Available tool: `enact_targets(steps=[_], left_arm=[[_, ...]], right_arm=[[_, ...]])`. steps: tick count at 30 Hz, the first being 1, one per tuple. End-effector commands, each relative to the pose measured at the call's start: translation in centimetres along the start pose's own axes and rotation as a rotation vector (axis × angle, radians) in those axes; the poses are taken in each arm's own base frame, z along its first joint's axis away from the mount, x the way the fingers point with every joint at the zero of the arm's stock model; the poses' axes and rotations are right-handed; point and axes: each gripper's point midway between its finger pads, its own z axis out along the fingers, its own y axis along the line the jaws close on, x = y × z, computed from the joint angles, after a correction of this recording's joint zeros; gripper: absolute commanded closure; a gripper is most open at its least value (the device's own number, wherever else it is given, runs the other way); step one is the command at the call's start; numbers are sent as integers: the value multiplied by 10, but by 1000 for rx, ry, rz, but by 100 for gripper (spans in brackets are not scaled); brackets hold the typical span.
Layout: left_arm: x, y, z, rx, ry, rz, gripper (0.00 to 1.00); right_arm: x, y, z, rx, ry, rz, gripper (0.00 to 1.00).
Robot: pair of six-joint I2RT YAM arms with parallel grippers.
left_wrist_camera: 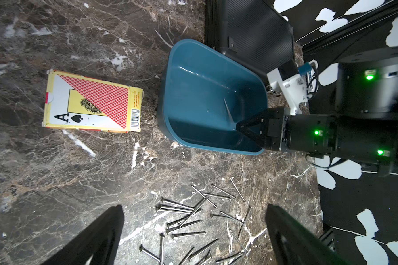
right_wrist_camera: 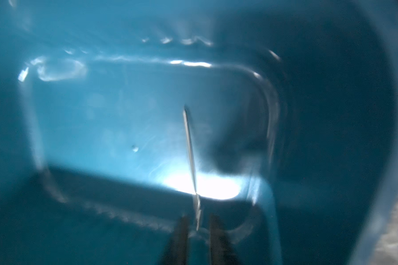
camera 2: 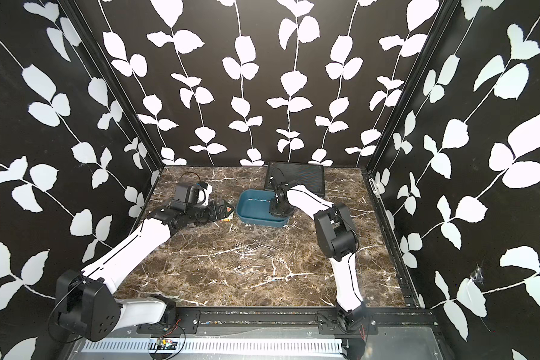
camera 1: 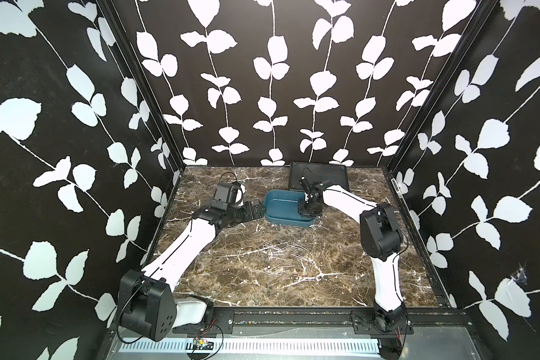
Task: Put the nails on the desktop into the storage box
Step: Place the nail in the storage box.
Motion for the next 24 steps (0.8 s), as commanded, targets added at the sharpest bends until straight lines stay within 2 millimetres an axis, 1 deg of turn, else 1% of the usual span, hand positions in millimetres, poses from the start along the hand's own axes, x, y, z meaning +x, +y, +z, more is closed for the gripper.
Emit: enact_targets(steps=[1,3,5,9,11,13,16,18,20,22,24], left_arm=[[-6,-4,-4,7,-2,17,1],[-7,-3,-3,3,-3,16,2],[-9,-3,-2,3,-5,17,1],[-15,-3,1,-6,-12,25,1],[-20,-5,1,-9,-18,35,1],[-26,-6,2,-11,-22,52,1],[-34,-7,9,-6,-18,76,1],[-40,-9,18,7,-13,108,1],[-45,-9,29,15,-4,155,1],[-46,-10,39,31,12,173,1],[-41,-13,45,63,39,190,1]], right_arm=[[-13,2,-10,9,-44,21,70],[-17,5,-19,5,-66,2,65],[-23,11,-34,-15,-103,-26,64],[-38,30,-80,-101,-222,-111,62],[-40,37,-100,-127,-260,-167,60],[-37,41,-113,-152,-278,-231,59],[-23,42,-119,-174,-253,-318,58],[-9,40,-118,-191,-224,-377,58],[5,40,-115,-225,-221,-429,54],[22,37,-108,-248,-197,-462,51],[41,35,-97,-252,-153,-480,49]])
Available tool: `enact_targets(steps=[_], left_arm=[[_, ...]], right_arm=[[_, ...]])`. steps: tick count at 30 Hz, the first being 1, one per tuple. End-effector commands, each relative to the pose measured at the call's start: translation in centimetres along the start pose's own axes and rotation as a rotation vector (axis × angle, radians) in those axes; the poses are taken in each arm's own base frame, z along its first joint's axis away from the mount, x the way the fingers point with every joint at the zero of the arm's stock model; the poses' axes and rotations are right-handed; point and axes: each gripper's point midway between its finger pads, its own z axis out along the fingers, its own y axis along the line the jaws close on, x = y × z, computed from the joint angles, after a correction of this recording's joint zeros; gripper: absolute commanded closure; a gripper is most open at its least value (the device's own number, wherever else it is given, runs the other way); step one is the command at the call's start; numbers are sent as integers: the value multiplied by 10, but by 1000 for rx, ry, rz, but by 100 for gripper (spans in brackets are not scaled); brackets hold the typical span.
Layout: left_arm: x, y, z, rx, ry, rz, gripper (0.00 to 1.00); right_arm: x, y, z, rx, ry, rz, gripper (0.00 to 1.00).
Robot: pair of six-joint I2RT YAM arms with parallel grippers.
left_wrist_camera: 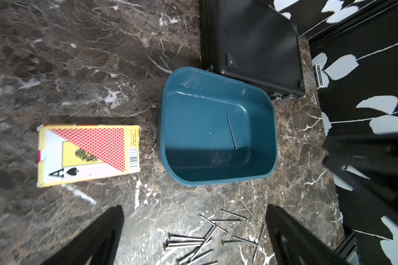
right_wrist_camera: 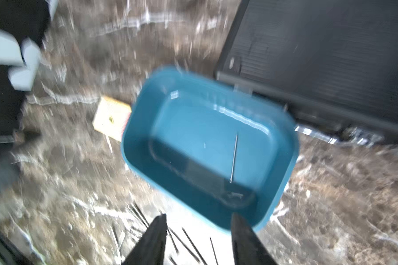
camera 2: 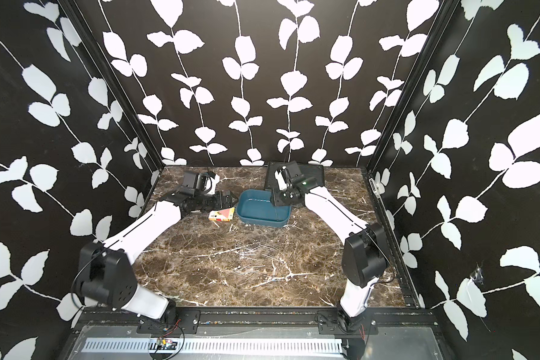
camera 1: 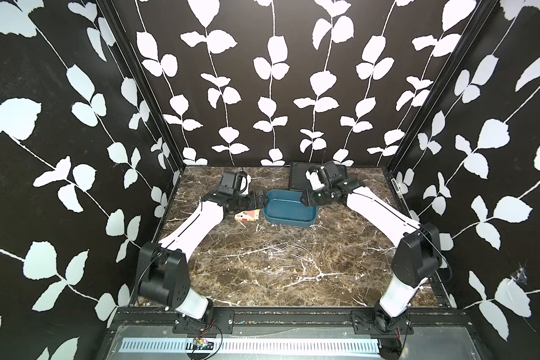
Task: Put the nails on the desktop into the storage box
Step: Place the nail in the storage box, then pick up the nail from the center of the board.
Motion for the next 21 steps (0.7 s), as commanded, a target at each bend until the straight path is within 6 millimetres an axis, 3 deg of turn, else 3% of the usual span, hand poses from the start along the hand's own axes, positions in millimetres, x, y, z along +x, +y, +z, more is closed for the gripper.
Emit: enact_targets(steps=[1,5,10,15,21], left_arm=[[0,-10,1,63,10,81,1],[19,-4,-1,67,29,108,1],[39,-1,-8,73,51,133,2],[71,9,-11,82,84,146,2],[80,-3,-25,139,64,64,2]], right_arm=[[42,13,19,-63,101,-90,49],[80,35,35,-52,206,-195,46],[108,47,41,11,277,-297,45],[134,29,50,91,322,-239,45],[163,6,62,178,335,-95,46]])
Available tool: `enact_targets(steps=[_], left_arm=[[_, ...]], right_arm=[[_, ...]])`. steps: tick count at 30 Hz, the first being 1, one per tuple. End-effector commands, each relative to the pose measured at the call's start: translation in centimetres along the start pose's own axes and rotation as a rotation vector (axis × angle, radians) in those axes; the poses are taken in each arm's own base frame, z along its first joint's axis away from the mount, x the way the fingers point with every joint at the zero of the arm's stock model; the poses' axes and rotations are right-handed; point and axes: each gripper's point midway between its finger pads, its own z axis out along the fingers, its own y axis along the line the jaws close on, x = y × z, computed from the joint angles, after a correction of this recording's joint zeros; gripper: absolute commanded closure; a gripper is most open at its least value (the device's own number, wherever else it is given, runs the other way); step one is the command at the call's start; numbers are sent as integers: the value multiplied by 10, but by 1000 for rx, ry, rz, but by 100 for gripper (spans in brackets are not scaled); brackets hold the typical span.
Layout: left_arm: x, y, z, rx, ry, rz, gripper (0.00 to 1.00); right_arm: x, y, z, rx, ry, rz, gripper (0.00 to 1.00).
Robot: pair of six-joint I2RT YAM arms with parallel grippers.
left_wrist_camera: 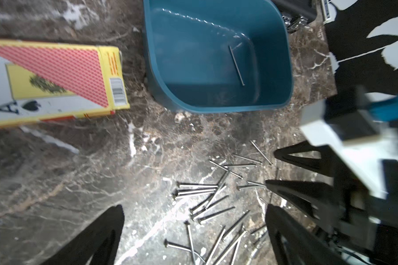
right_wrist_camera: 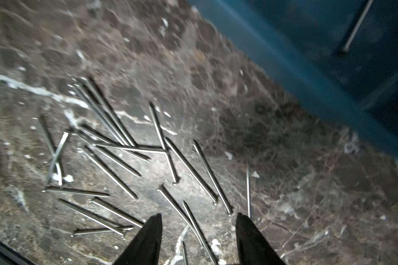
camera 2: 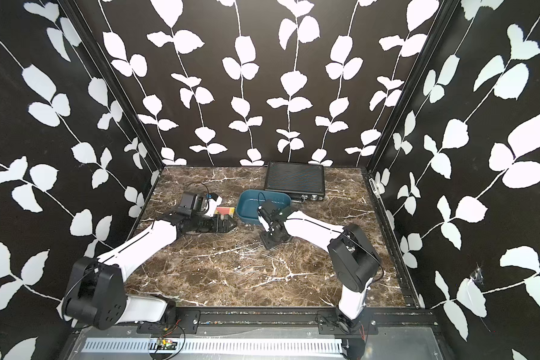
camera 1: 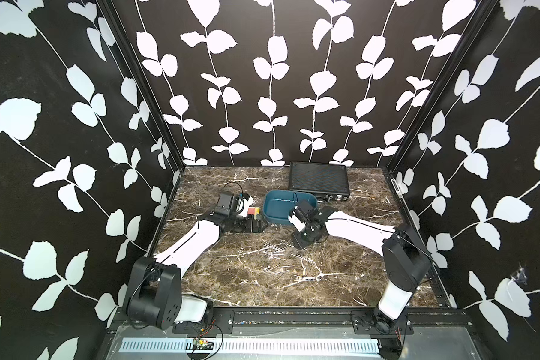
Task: Put the nails on the desktop into the storage box
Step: Pick up the nail from the center of the board.
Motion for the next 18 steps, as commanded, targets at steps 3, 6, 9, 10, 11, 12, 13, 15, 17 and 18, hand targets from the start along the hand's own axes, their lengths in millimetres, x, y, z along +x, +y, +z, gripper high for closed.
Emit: enact_targets(steps=[3,6,9,10,11,12,13,15,17,18], left_arm=[[5,-27,-15,72,-37,25,2],[17,-38,-13,93,-37,48,2],[20,-42,-9,128,-52,41,2],[20,-43,-9,134,-51,39,2],[21,-43,-7,137,-49,37,2],[21,-44,-7,142,-49,35,2],[21,-44,-6,145,-46,33,2],[22,-44,-6,144,-44,32,2],[23,-43,-5,143,-39,30,2],[22,-43,-5,144,-40,30,2]], right_arm=[[19,-19,11,99,-17,130,47],[28,-19,8,116,-18,141,48],[35,-25,4,157,-8,134,48],[38,-26,5,163,-2,135,48],[39,-26,5,165,3,132,48],[41,-27,6,167,9,129,48],[43,-28,7,173,20,126,48],[46,-30,9,179,33,117,48],[46,-32,9,185,40,107,49],[46,-32,10,182,45,104,49]])
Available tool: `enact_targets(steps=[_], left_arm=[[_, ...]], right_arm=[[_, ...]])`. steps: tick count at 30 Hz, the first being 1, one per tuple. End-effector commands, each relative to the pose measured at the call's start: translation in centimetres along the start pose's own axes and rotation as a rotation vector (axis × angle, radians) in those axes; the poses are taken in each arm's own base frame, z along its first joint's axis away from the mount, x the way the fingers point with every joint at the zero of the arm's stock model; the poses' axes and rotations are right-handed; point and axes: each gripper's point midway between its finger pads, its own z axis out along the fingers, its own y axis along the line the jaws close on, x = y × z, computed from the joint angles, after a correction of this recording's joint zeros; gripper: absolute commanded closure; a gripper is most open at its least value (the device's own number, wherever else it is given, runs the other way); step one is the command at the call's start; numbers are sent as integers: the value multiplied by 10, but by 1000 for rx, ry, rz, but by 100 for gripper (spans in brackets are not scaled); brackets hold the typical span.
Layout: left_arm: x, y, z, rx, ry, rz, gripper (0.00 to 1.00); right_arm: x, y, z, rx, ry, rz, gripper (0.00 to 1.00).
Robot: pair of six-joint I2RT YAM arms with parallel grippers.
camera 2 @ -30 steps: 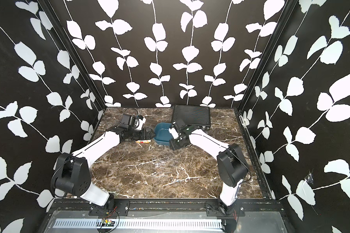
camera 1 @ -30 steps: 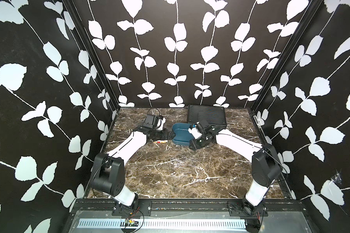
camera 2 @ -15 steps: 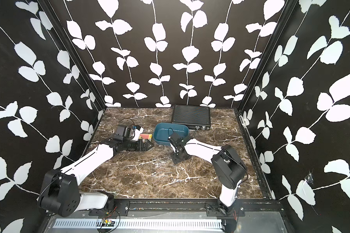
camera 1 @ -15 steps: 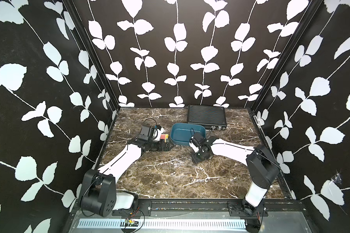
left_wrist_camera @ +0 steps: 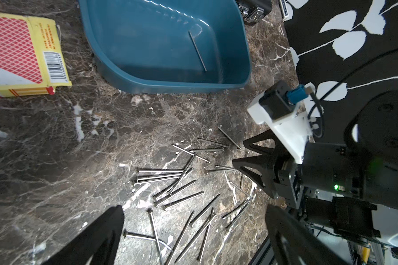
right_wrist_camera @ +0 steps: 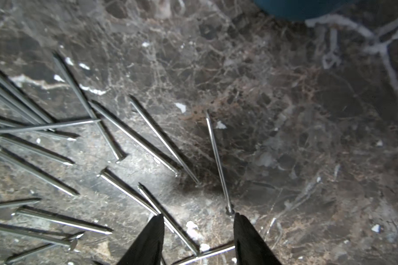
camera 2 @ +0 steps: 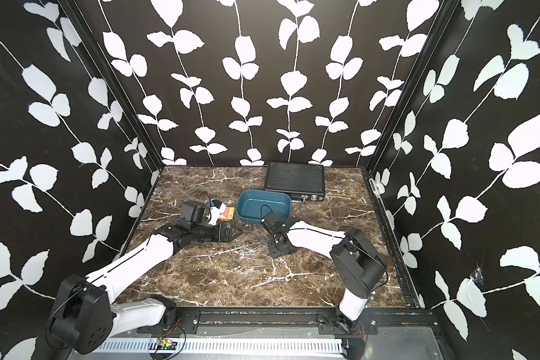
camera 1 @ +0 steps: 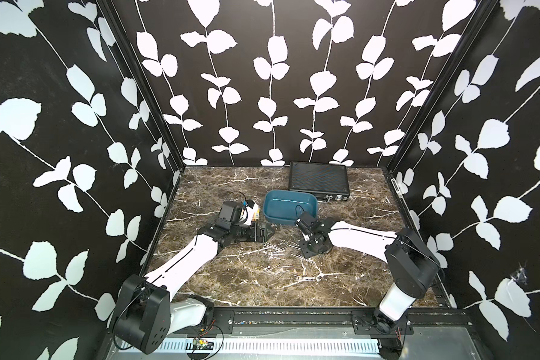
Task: Put the nails on the desktop into the storage box
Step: Pick up the nail from the center of the board.
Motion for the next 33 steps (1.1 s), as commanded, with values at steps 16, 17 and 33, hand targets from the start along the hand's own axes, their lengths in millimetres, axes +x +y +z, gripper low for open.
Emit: enact_targets(steps=[16,17,33], left_arm=[[0,-2,4,24,5,0,1],[0,-3,4,24,6,0,1],[-3,-3,8,28,22,-7,1]], right_arm=[[16,-17,29,-54,137,-11,51],[18,-18,32,-54,144,-10,51],[22,-21,49,-62,197,-35,74]])
